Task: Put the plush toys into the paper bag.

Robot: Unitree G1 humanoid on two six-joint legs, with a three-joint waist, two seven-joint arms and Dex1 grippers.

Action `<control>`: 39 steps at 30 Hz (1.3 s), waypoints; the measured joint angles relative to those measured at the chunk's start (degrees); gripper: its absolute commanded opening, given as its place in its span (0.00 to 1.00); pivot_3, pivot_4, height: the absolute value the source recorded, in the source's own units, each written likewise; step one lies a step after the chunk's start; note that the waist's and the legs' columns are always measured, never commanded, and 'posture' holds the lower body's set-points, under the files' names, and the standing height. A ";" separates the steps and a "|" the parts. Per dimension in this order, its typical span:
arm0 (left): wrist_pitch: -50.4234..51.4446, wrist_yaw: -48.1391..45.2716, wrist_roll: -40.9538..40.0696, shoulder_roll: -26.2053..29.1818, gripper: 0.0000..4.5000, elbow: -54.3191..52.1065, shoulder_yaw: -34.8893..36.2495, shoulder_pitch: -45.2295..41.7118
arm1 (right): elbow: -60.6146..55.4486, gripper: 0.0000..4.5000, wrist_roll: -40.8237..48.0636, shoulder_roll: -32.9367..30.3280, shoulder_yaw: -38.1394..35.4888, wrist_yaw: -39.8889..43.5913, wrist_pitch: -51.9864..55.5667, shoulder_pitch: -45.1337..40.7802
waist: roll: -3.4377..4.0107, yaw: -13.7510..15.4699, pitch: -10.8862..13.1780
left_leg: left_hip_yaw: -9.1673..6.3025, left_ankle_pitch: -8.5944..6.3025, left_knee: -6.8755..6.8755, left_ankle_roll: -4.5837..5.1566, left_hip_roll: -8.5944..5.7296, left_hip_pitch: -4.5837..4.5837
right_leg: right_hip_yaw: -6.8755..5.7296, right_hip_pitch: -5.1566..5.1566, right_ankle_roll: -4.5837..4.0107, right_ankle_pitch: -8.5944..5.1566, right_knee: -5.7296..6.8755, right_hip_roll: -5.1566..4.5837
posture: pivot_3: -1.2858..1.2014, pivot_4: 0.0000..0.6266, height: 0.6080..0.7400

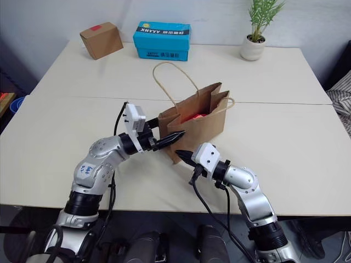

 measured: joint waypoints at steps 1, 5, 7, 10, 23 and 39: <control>-0.24 -0.87 0.05 -0.14 0.44 0.97 -0.36 -0.31 | -0.93 0.00 0.61 -0.89 -0.13 0.45 0.13 1.15 | 0.00 0.01 0.00 | 0.00 -0.01 0.00 0.01 0.00 0.00 | 0.00 0.00 0.00 0.00 0.00 0.00 | 0.52 0.24 1.00; -0.07 -5.39 -0.87 0.00 0.14 2.95 -1.22 -1.81 | -5.41 0.00 3.07 -4.74 -2.93 1.35 1.24 6.40 | 0.00 0.47 0.00 | -0.02 -0.01 0.01 0.04 -0.03 -0.03 | -0.02 0.01 0.01 0.00 -0.04 -0.02 | 0.52 0.24 1.00; -0.12 -8.73 -1.12 1.65 0.00 4.55 -1.25 -3.73 | -8.81 0.00 5.95 -7.97 -7.18 2.26 1.87 10.80 | 0.00 0.79 0.00 | -0.01 -0.02 0.01 0.05 -0.03 -0.03 | -0.03 0.01 0.00 0.00 -0.05 -0.01 | 0.52 0.24 1.00; -1.58 -16.77 -1.73 5.79 0.00 9.10 -0.95 -6.88 | -13.47 0.00 11.66 -13.19 -15.63 4.96 2.94 18.61 | 0.00 1.17 0.00 | 0.01 -0.02 0.01 0.05 -0.01 -0.01 | -0.04 0.01 0.00 0.00 -0.06 0.07 | 0.52 0.24 1.00; -13.92 -43.92 -5.82 14.62 0.00 32.11 -7.20 -17.38 | -12.87 0.00 21.26 -20.25 -40.55 17.06 -1.17 35.34 | -0.01 1.31 0.00 | 0.15 -0.09 0.01 0.16 0.00 0.07 | 0.05 0.03 0.02 0.01 -0.04 0.08 | 0.52 0.24 1.00; -15.89 -43.21 -3.58 23.93 0.79 21.42 0.75 -8.46 | -9.00 0.77 26.03 -22.88 -37.88 19.03 2.35 25.33 | -0.01 0.24 0.00 | 0.07 -0.10 0.06 0.18 0.03 0.04 | 0.04 0.03 0.02 0.01 -0.04 0.01 | 0.52 0.24 1.00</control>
